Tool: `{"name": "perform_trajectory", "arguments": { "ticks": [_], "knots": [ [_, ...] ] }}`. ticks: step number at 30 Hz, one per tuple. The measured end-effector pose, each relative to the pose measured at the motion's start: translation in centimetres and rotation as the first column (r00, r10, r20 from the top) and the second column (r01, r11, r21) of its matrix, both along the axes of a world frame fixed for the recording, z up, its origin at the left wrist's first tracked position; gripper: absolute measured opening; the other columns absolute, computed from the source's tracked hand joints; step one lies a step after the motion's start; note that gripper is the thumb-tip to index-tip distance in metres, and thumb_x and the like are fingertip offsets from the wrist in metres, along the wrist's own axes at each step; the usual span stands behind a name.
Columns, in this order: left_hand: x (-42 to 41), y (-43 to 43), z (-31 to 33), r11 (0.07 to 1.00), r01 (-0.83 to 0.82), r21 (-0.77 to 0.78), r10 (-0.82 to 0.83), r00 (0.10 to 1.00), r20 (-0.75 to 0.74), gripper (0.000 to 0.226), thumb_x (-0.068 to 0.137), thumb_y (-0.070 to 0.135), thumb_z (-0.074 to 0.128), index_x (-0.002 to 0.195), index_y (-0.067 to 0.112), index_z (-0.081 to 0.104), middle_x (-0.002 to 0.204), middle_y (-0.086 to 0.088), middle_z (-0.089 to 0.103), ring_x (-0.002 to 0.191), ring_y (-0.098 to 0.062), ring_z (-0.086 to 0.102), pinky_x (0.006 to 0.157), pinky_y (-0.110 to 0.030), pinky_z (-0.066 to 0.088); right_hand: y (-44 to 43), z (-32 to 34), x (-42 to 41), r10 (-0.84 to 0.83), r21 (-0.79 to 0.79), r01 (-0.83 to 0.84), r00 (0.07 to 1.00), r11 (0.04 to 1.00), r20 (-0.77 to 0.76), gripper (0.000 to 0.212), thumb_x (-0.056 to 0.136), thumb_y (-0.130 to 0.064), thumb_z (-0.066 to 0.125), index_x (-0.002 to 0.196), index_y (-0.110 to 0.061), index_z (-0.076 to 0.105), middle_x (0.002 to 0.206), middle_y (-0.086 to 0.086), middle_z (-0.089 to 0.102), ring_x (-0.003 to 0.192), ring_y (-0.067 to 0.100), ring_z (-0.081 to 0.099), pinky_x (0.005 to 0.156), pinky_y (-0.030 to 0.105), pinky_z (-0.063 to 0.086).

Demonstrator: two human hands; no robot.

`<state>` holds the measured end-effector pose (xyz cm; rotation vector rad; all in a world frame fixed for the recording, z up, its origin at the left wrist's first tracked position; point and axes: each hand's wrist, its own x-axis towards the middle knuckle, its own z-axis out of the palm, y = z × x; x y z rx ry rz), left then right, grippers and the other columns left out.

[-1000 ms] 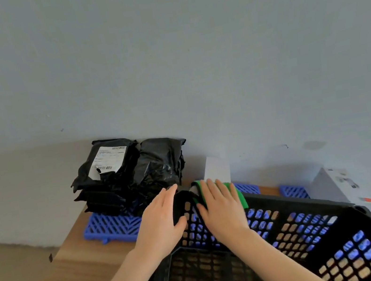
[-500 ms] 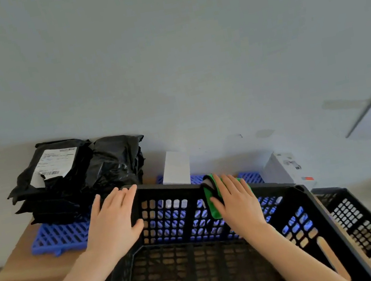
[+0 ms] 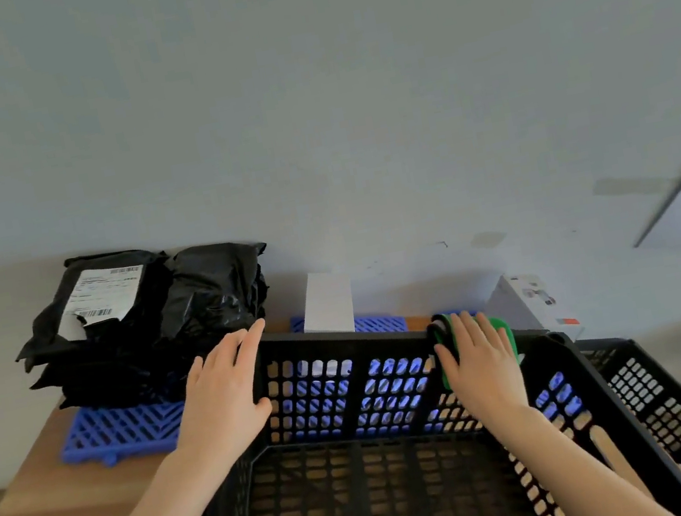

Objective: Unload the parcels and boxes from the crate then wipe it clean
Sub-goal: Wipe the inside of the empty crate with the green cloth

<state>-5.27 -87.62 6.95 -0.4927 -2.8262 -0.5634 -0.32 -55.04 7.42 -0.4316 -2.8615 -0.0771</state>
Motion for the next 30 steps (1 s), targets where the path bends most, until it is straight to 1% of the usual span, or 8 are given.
{"name": "perform_trajectory", "arguments": {
  "ticks": [4,7,11,15,19,21,26,30],
  "knots": [
    [-0.1,-0.3,0.1,1.000,0.012,0.027,-0.012,1.000,0.013,0.106,0.074,0.025,0.080,0.156,0.023,0.012,0.146,-0.001,0.039,0.124,-0.023,0.049,0.107,-0.046,0.040,-8.5,-0.3,-2.2,0.225,-0.073,-0.226,0.974,0.971,-0.027,0.063,0.098,-0.055,0.026,0.151,-0.019,0.026,0.156,0.002,0.030,0.146,0.022,0.019,0.121,0.041,0.009],
    [0.0,-0.4,0.2,0.999,0.016,0.038,-0.017,1.000,0.013,0.110,0.072,0.023,0.083,0.156,0.021,0.012,0.143,-0.002,0.041,0.119,-0.023,0.053,0.100,-0.041,0.046,-14.6,-0.3,-4.1,0.369,-0.079,-0.371,0.929,0.925,-0.039,0.063,0.098,-0.053,0.028,0.151,-0.020,0.023,0.157,0.003,0.027,0.146,0.023,0.018,0.118,0.040,0.002],
    [0.0,-0.4,0.2,0.999,0.030,0.027,-0.030,1.000,-0.005,0.108,0.070,0.015,0.082,0.156,0.020,0.015,0.147,-0.002,0.040,0.128,-0.021,0.048,0.099,-0.036,0.047,-18.6,-0.5,-5.3,0.433,-0.057,-0.433,0.901,0.900,-0.012,0.061,0.100,-0.046,0.033,0.152,-0.016,0.020,0.158,0.005,0.021,0.147,0.023,0.013,0.119,0.038,0.003],
    [-0.1,-0.5,0.0,1.000,0.020,0.021,-0.020,1.000,0.018,0.106,0.071,0.018,0.081,0.156,0.021,0.016,0.151,-0.002,0.038,0.137,-0.022,0.040,0.105,-0.043,0.044,-16.9,-0.6,-4.9,0.446,-0.018,-0.447,0.895,0.895,-0.010,0.062,0.100,-0.047,0.035,0.152,-0.018,0.020,0.158,0.004,0.022,0.147,0.022,0.016,0.119,0.037,0.006],
    [-0.2,-0.5,-0.3,1.000,0.015,0.002,-0.015,0.999,0.051,0.098,0.079,0.021,0.077,0.156,0.024,0.016,0.160,0.002,0.025,0.149,-0.018,0.019,0.115,-0.046,0.031,-11.0,-0.6,-3.5,0.347,-0.015,-0.347,0.938,0.938,-0.010,0.063,0.099,-0.054,0.027,0.151,-0.020,0.023,0.156,0.003,0.027,0.145,0.019,0.021,0.117,0.036,0.006],
    [-0.3,-0.4,-0.4,1.000,0.003,-0.004,-0.003,0.999,0.053,0.095,0.081,0.024,0.075,0.156,0.024,0.016,0.161,0.003,0.021,0.150,-0.016,0.014,0.117,-0.045,0.029,-7.4,-0.7,-2.3,0.276,-0.007,-0.276,0.961,0.961,-0.013,0.063,0.099,-0.054,0.024,0.152,-0.020,0.022,0.156,0.001,0.028,0.145,0.018,0.021,0.119,0.035,0.008],
    [-0.1,-0.2,-0.4,0.999,-0.016,0.046,0.013,0.998,0.058,0.099,0.080,0.023,0.077,0.156,0.024,0.013,0.160,-0.002,0.024,0.150,-0.018,0.016,0.117,-0.045,0.031,-0.7,-1.5,0.7,0.037,-0.003,-0.037,0.998,0.999,-0.041,0.063,0.100,-0.050,0.027,0.153,-0.017,0.018,0.159,0.002,0.021,0.148,0.019,0.013,0.121,0.039,0.011],
    [0.1,-0.2,-0.3,0.997,-0.020,0.076,0.017,0.999,0.041,0.106,0.077,0.021,0.079,0.156,0.024,0.009,0.159,-0.007,0.027,0.147,-0.022,0.025,0.113,-0.043,0.036,-2.6,-1.3,0.0,-0.054,-0.096,0.042,0.992,0.994,-0.116,0.059,0.101,-0.045,0.030,0.150,-0.012,0.028,0.156,0.007,0.028,0.147,0.024,0.018,0.120,0.042,0.013]
  ]
}}
